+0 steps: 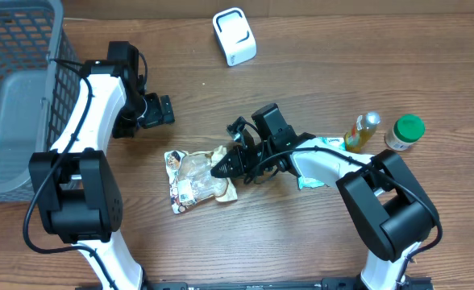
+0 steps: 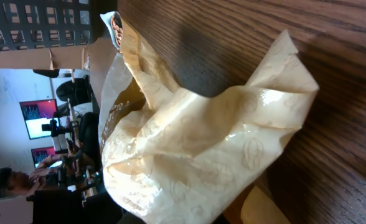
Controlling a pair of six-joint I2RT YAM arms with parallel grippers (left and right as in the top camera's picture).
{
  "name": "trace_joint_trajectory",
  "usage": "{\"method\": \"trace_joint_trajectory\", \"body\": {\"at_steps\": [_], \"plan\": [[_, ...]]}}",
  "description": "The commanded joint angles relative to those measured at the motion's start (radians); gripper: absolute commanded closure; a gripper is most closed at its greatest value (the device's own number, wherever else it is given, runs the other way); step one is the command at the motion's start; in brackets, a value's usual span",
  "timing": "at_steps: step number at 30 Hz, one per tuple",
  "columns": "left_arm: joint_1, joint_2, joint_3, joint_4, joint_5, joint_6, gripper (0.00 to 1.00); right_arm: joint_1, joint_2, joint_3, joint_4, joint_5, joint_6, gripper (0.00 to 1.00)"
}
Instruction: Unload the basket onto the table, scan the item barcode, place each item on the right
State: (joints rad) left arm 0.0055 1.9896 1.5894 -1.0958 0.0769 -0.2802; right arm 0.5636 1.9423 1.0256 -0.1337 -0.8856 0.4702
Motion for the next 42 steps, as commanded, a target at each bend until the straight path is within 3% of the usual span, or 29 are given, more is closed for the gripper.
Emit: {"method": "trace_joint_trajectory", "body": {"at_steps": [1, 42], "plan": [[-0.006, -0.022, 0.009, 0.001, -0.01, 0.019, 0.0, 0.002, -0.001, 0.004, 0.008, -0.005, -0.008, 0.96], [-0.006, -0.022, 0.009, 0.001, -0.01, 0.019, 0.0, 0.002, -0.069, 0.004, 0.018, -0.025, -0.034, 0.96]]}}
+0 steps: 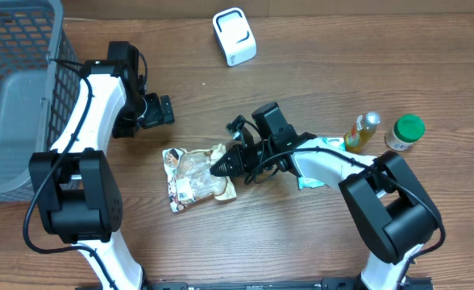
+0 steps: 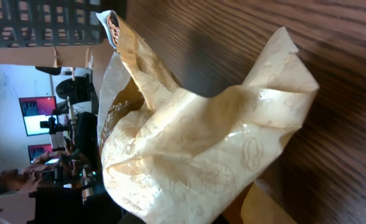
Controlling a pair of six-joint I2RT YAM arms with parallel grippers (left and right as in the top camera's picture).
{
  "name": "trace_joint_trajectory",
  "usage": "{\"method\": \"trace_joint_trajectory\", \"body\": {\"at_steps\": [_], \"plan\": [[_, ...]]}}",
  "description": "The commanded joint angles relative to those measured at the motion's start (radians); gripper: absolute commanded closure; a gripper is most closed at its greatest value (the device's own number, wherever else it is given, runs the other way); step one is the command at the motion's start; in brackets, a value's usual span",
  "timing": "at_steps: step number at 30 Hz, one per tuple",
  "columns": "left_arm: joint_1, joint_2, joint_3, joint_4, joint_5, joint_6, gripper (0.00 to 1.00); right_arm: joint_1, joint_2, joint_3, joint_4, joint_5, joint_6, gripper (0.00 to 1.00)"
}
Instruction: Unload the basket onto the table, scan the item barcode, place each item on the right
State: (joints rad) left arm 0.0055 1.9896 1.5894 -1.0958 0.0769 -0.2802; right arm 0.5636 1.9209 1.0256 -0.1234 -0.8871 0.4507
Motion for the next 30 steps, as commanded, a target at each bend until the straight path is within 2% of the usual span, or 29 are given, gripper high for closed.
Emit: {"method": "trace_joint_trajectory", "body": {"at_steps": [1, 11, 21, 25, 30], "plan": [[-0.006, -0.022, 0.009, 0.001, -0.01, 0.019, 0.0, 0.002, -0.049, 0.004, 0.007, -0.024, -0.014, 0.96], [-0.006, -0.022, 0.009, 0.001, -0.01, 0.019, 0.0, 0.002, -0.065, 0.004, -0.008, -0.035, -0.014, 0.96], [-0.006, -0.022, 0.009, 0.0, -0.01, 0.019, 0.01, 0.002, -0.199, 0.004, -0.053, -0.02, -0.035, 0.96], [-0.006, -0.022, 0.009, 0.001, -0.01, 0.019, 0.0, 0.002, -0.274, 0.025, -0.159, 0.063, -0.05, 0.96], [-0.006, -0.022, 0.009, 0.001, -0.01, 0.019, 0.0, 0.002, -0.348, 0.108, -0.395, 0.208, -0.167, 0.96]]}}
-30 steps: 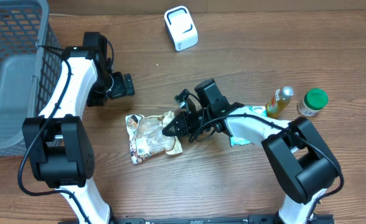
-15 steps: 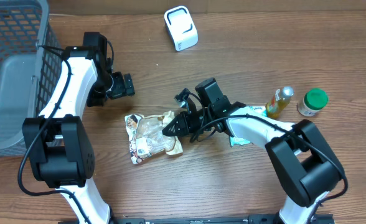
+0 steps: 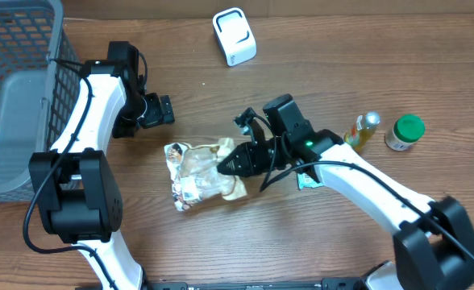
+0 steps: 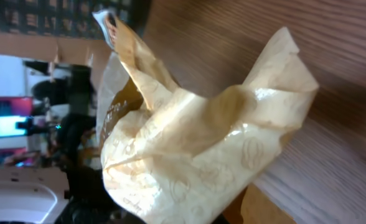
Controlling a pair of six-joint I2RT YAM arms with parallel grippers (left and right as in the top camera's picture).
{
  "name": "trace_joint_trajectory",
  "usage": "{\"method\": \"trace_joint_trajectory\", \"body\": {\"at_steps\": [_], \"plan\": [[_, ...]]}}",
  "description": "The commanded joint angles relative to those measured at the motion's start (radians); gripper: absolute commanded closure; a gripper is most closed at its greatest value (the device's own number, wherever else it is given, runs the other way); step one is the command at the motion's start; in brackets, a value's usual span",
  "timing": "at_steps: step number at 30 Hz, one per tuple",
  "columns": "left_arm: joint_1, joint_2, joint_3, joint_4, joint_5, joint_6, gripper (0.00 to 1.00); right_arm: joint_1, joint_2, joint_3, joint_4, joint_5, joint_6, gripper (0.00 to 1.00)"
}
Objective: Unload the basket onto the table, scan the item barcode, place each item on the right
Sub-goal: 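Lift the PanTree bag off the table with the right gripper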
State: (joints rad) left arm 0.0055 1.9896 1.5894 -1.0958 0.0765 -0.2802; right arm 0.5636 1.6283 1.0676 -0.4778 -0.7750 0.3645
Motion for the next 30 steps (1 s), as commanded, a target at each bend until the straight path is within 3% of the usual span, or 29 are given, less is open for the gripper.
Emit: {"method": "trace_joint_trajectory", "body": {"at_steps": [1, 10, 30], "plan": [[-0.006, -0.022, 0.009, 0.001, -0.009, 0.019, 0.0, 0.002, -0.063, 0.087, -0.081, 0.113, -0.097, 0.96], [-0.006, -0.022, 0.009, 0.001, -0.009, 0.019, 0.0, 0.002, -0.075, 0.274, -0.333, 0.146, -0.164, 0.96], [-0.006, -0.022, 0.009, 0.001, -0.009, 0.019, 0.0, 0.002, -0.074, 0.295, -0.332, 0.214, -0.165, 0.96]]}}
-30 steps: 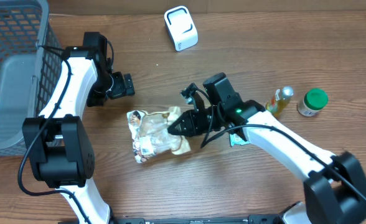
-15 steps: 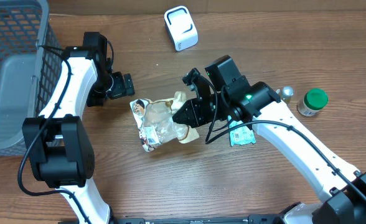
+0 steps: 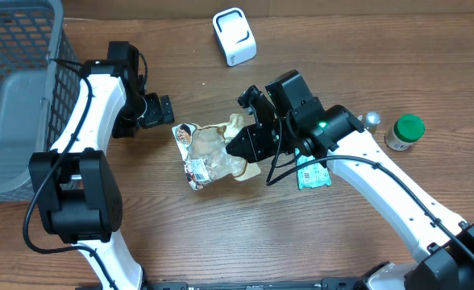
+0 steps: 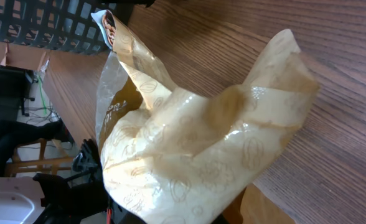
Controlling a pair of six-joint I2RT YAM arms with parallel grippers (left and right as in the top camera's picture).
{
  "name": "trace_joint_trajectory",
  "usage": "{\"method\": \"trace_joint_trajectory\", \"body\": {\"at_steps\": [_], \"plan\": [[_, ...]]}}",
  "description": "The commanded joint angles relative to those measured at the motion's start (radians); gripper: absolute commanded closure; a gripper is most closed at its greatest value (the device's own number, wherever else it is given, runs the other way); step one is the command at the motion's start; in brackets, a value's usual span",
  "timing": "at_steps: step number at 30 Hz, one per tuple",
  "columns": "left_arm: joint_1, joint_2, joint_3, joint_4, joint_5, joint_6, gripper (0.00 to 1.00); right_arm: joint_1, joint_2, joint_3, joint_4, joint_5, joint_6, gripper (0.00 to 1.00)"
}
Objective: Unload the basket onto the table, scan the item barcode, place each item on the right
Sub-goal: 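Lift the PanTree bag off the table with the right gripper, then raise the held PanTree bag up to the white scanner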
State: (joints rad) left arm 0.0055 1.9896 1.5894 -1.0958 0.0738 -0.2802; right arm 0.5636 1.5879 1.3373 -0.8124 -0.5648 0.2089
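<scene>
A crinkled cream snack bag point(image 3: 209, 153) with a printed label hangs over the middle of the table, and my right gripper point(image 3: 243, 147) is shut on its right end. In the right wrist view the bag point(image 4: 195, 155) fills the frame and hides the fingers, with the wood grain well below it. The white barcode scanner point(image 3: 234, 36) stands at the far edge, beyond the bag. My left gripper point(image 3: 163, 110) hangs left of the bag with nothing in it; whether its jaws stand open or shut does not show.
A grey mesh basket point(image 3: 11, 97) fills the left edge. A small bottle point(image 3: 371, 120) and a green-capped jar point(image 3: 405, 130) stand at the right. A teal packet point(image 3: 311, 176) lies under my right arm.
My right gripper, still shut on the bag, is now farther back and a little to the right. The bag sits higher off the table and its label end has swung. The left arm has not moved.
At first the bag lay on the table with my right gripper low and shut on its right end, and it stayed so. One second ago the arm had risen and the bag was lifting. Now the bag hangs clear, closer to the scanner.
</scene>
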Motion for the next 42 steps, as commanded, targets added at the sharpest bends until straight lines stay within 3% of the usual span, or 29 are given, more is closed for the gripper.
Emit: {"method": "trace_joint_trajectory", "body": {"at_steps": [1, 11, 26, 36, 42], "plan": [[-0.006, -0.022, 0.009, 0.001, -0.006, 0.019, 0.0, 0.002, -0.034, 0.026, 0.004, 0.004, -0.009, 0.96], [-0.006, -0.022, 0.009, 0.001, -0.006, 0.019, 0.0, 0.002, -0.034, 0.054, -0.005, 0.003, 0.021, 0.96], [-0.006, -0.022, 0.009, 0.001, -0.006, 0.019, 0.01, 0.002, -0.026, 0.452, -0.313, 0.109, 0.029, 0.97], [-0.006, -0.022, 0.009, 0.001, -0.006, 0.019, 0.01, 0.005, 0.006, 0.464, -0.327, 0.183, 0.016, 0.96], [-0.006, -0.022, 0.009, 0.001, -0.006, 0.019, 0.0, 0.005, 0.058, 0.464, -0.326, 0.194, -0.061, 0.96]]}}
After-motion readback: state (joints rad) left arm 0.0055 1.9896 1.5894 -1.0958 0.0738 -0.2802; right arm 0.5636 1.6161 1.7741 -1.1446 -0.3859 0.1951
